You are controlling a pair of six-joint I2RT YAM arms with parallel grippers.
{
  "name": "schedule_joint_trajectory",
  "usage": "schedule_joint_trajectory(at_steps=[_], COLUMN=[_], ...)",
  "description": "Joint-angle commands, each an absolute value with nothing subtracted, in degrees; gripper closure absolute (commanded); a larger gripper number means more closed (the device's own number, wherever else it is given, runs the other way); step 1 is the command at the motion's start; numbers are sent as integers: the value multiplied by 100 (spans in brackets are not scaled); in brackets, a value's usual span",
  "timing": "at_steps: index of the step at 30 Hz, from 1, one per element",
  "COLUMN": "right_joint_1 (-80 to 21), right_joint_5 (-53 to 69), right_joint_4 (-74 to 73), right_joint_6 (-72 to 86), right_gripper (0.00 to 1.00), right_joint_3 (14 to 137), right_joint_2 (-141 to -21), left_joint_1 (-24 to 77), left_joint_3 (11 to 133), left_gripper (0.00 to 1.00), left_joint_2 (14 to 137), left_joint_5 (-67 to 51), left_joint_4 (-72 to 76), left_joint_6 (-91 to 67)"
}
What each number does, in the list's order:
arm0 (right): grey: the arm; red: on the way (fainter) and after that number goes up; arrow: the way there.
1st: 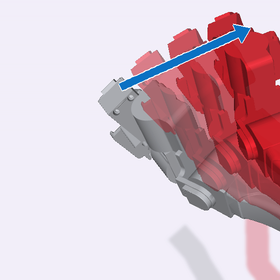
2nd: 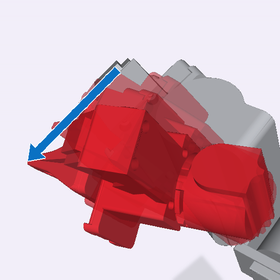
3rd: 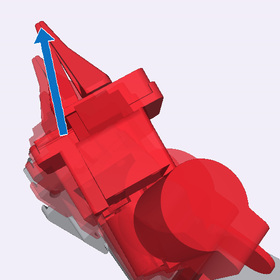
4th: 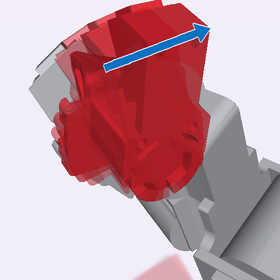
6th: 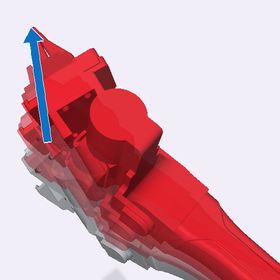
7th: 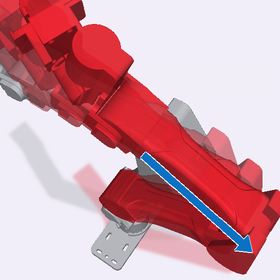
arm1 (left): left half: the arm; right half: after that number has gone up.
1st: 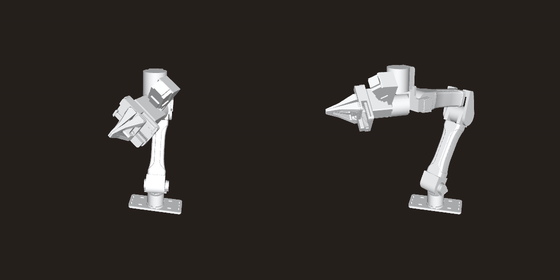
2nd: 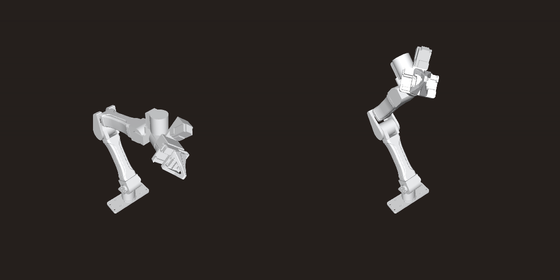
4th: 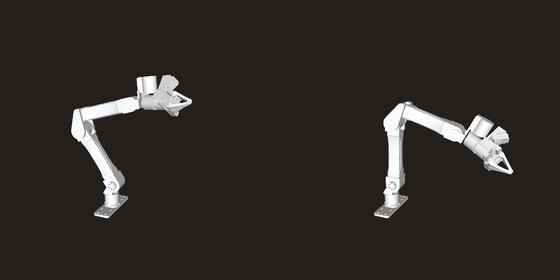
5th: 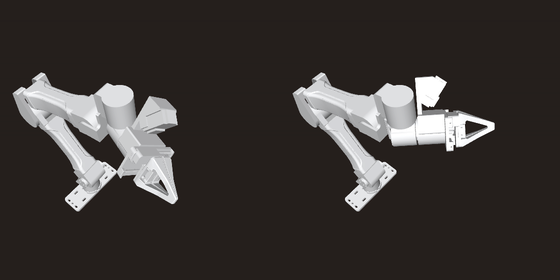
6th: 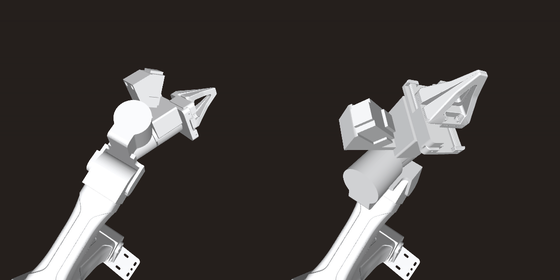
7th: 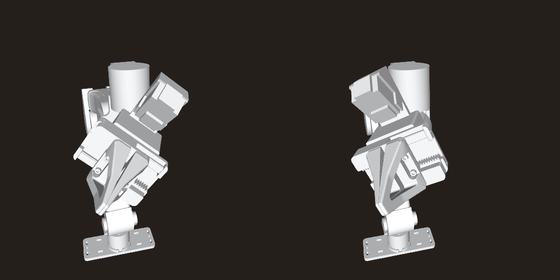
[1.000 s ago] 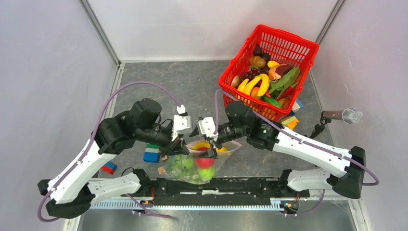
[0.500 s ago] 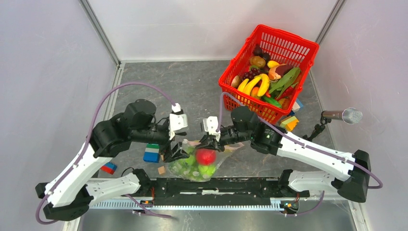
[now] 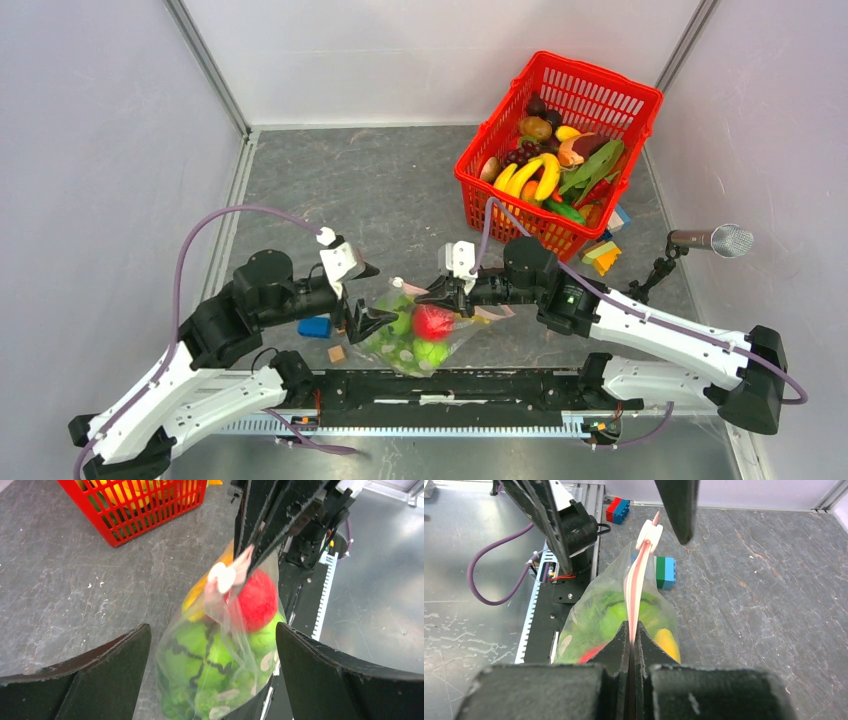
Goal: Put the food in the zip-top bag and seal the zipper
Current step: Adjust the zipper food storage bag at the center of the board.
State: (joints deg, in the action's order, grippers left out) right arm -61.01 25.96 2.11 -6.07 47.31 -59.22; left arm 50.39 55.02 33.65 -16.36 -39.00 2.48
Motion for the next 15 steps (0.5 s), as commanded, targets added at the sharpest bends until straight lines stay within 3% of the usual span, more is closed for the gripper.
schedule_joint_trajectory(at_steps=[1,4,7,15], right_joint_1=[-6100,-6102,-6101,-6100], right_joint_5=[3010,3276,3336,3366], right_joint_4=[736,693,595,509], right_joint_6=[-623,-756,-868,-985], right_gripper=[100,100,100,100], right_joint_3=[4737,4754,4798,4887], right_joint_2=[-5781,-5783,-5807,-5826], left_joint_1=[5053,5044,5028,4992], left_joint_3=[5400,5399,5444,5260], left_gripper=[1,7,26,66], left_joint_2=[3535,3627,3668,3589], left_joint_5=[-1880,-2310,-2776,-3195], left_joint_4=[-2847,-2729,-2845,-3195], left_joint_6=[-151,-9,377,862])
